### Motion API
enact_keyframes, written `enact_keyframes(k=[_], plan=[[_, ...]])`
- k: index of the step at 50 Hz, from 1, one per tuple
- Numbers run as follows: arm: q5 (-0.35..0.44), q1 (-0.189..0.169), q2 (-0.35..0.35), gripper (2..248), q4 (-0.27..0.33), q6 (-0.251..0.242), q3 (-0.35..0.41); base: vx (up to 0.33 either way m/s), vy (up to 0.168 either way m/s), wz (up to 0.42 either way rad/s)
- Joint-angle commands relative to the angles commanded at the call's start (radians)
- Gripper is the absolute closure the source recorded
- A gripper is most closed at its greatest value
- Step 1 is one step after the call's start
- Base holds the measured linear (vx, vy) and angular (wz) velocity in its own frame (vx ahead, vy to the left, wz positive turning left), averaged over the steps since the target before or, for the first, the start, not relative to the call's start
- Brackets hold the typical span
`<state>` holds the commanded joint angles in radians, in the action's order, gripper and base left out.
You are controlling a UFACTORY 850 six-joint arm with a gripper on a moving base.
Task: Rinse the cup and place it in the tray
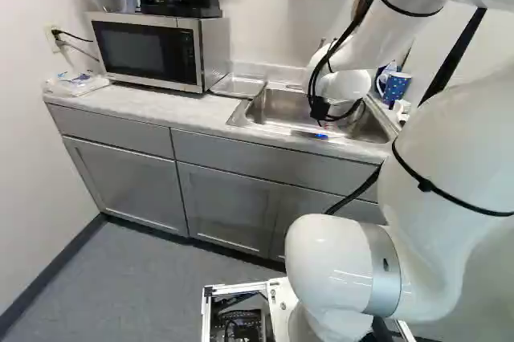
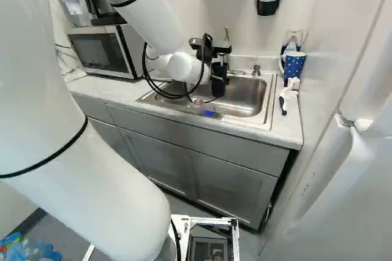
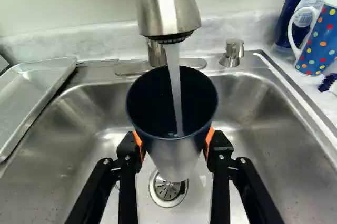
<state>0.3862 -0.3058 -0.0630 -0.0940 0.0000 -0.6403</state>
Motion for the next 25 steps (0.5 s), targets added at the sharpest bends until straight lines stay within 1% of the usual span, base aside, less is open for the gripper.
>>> enact_keyframes(k=[25], plan=[[0.0,0.0,0.0,126,0.0,0.0,0.0,0.0,0.0,0.0]])
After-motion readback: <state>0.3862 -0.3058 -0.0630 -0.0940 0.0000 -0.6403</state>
